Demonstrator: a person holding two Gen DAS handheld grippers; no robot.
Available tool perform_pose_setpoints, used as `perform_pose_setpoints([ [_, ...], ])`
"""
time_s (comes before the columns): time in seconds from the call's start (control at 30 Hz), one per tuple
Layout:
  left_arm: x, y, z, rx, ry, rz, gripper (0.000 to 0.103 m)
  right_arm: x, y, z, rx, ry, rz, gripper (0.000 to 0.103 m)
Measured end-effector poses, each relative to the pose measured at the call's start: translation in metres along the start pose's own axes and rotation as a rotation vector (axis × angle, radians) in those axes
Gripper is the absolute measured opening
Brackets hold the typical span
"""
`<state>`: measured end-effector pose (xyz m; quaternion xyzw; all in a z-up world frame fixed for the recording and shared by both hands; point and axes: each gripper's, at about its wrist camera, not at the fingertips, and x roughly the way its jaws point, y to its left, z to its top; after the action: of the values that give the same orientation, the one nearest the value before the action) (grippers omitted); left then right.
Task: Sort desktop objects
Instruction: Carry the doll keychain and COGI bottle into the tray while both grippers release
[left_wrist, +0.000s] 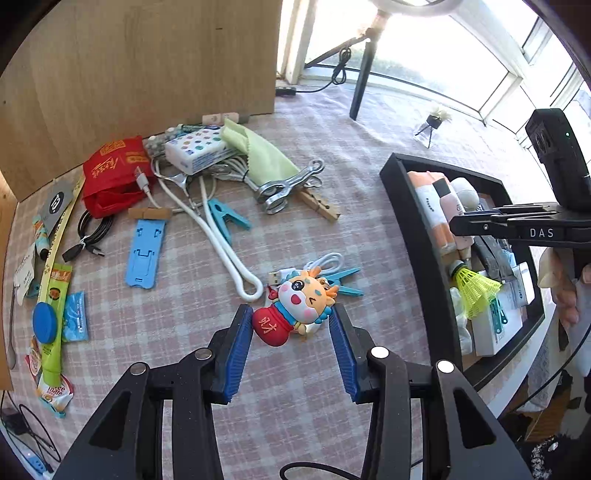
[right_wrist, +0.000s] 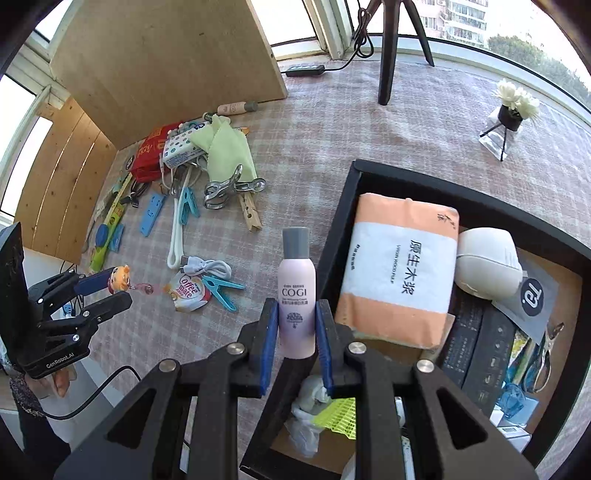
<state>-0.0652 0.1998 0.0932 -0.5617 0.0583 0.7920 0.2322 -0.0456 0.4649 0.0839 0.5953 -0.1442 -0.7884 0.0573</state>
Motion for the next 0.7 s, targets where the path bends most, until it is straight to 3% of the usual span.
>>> perform_pose_setpoints([
  [0.4, 0.023, -0.141, 0.016, 0.188, 0.022, -0.168, 0.04, -0.052, -0.101, -0.041, 0.199, -0.094, -0.104, 0.02],
  [0.7, 0.022, -0.207, 0.003, 0.339, 0.056, -0.226, 0.04, -0.066, -0.144, -0.062, 0.294, -0.115, -0.138, 0.02],
])
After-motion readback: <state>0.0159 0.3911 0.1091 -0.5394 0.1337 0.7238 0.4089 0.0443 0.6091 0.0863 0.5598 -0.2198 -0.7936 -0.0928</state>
